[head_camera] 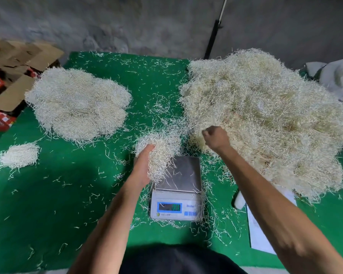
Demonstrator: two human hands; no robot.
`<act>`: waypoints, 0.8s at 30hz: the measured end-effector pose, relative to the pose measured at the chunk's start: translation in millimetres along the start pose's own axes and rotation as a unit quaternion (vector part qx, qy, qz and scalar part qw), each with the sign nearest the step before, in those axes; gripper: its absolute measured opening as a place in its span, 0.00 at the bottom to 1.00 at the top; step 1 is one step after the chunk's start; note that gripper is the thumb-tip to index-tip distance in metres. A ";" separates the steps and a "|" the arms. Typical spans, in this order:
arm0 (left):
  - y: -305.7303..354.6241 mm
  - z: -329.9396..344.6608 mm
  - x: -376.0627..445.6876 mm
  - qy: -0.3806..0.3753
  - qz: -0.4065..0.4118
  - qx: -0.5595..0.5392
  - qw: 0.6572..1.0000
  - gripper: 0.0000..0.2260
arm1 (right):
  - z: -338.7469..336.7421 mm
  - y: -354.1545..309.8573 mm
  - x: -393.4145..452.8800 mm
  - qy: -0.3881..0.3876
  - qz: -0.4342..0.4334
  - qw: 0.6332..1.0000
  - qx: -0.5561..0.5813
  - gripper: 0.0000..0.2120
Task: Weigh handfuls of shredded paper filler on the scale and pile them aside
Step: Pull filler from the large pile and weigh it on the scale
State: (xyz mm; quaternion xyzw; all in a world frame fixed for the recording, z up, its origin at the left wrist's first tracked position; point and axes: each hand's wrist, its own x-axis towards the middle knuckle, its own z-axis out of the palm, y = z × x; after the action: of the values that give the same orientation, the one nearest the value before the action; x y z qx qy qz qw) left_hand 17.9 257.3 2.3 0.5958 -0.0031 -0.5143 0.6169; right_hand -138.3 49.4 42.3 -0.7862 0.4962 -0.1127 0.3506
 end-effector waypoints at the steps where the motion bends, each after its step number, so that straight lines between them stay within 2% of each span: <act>1: 0.1 3.1 -0.1 -0.008 -0.005 0.002 1.000 0.55 | 7.5 -4.4 -9.0 -0.033 -0.025 0.999 0.029 0.15; 4: -1.3 9.2 -2.6 -0.065 -0.014 0.000 0.998 0.53 | 34.7 -18.4 -41.3 -0.199 -0.038 0.966 0.160 0.16; 6: -1.4 10.0 -7.7 -0.081 -0.019 0.018 0.996 0.47 | 50.6 -16.5 -51.8 -0.224 -0.042 0.956 0.185 0.13; 8: -2.2 3.8 -10.3 -0.062 -0.020 0.037 0.997 0.38 | 55.0 -9.0 -52.2 -0.165 -0.024 0.959 0.228 0.07; 9: -4.3 -1.1 -8.6 -0.051 -0.020 0.052 0.997 0.38 | 53.6 -6.8 -49.7 -0.136 -0.008 0.958 0.254 0.06; 13: -6.1 -2.6 -10.2 -0.057 -0.026 0.090 0.994 0.47 | 43.2 -5.1 -34.1 -0.091 0.052 0.939 0.328 0.08; 16: -6.0 10.5 -9.2 -0.070 -0.019 0.094 0.993 0.49 | 43.6 -6.6 -21.2 -0.070 0.102 0.925 0.358 0.06; 21: -2.7 21.6 -8.1 -0.107 0.000 0.014 0.994 0.51 | 48.3 -22.7 3.9 -0.021 0.136 0.930 0.340 0.07; 22: -1.6 15.0 -12.9 -0.098 0.010 0.002 0.995 0.48 | 42.4 -22.9 12.1 0.004 0.154 0.929 0.336 0.06; 24: -4.6 -13.3 -22.4 -0.058 0.058 0.012 0.997 0.32 | 16.0 -17.2 27.7 0.068 0.208 0.925 0.311 0.08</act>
State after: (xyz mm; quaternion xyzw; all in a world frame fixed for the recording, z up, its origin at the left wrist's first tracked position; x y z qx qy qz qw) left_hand 12.6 282.4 8.8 0.5710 -0.0790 -0.5114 0.6373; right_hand -104.5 37.2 37.3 -0.5073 0.6112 -0.2388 0.5586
